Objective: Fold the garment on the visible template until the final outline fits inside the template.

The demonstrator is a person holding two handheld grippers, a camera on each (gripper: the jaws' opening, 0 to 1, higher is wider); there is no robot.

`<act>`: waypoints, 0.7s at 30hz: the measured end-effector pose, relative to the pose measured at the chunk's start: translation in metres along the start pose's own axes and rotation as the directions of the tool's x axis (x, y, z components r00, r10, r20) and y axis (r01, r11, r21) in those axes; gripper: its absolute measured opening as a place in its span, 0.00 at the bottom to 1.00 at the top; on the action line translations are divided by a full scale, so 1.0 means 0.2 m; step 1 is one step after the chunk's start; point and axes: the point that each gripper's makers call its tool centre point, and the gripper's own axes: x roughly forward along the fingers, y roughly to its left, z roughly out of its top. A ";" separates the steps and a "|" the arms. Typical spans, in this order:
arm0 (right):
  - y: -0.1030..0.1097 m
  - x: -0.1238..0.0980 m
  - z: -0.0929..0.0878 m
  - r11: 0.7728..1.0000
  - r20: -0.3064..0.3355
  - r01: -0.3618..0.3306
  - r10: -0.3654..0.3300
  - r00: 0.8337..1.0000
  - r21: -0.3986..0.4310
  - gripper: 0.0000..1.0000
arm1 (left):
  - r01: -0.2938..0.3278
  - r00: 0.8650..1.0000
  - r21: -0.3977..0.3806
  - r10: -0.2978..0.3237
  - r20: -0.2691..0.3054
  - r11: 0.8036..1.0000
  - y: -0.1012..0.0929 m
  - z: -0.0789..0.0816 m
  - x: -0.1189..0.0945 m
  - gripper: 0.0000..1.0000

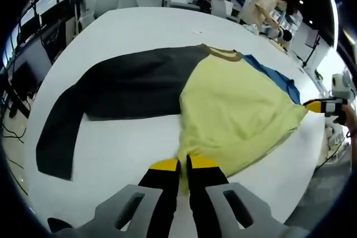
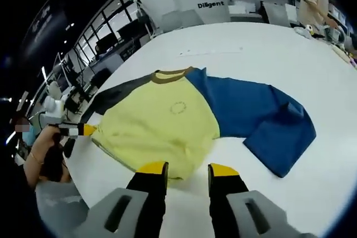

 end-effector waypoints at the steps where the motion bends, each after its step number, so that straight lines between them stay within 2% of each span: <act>1: 0.00 0.01 -0.01 1.000 -0.003 -0.003 0.003 1.000 0.005 0.19 | 0.000 1.000 0.000 0.000 0.000 1.000 0.00 0.00 0.00 0.06; 10: 0.01 0.06 -0.06 1.000 -0.040 -0.013 0.014 0.999 0.018 0.00 | 0.006 1.000 0.011 -0.006 0.011 1.000 0.01 0.00 -0.01 0.09; 14: 0.01 0.06 -0.06 1.000 -0.041 -0.016 0.017 0.999 0.014 0.00 | 0.004 1.000 0.002 -0.004 0.015 1.000 0.02 0.00 -0.01 0.12; 17: 0.01 0.06 -0.06 1.000 -0.039 -0.016 0.017 0.999 0.014 0.00 | 0.000 1.000 -0.019 0.000 0.016 1.000 0.03 0.00 -0.02 0.20; 21: 0.01 0.06 -0.06 1.000 -0.041 -0.016 0.016 0.999 0.007 0.00 | 0.003 1.000 -0.043 -0.002 0.019 0.999 0.05 0.01 -0.04 0.35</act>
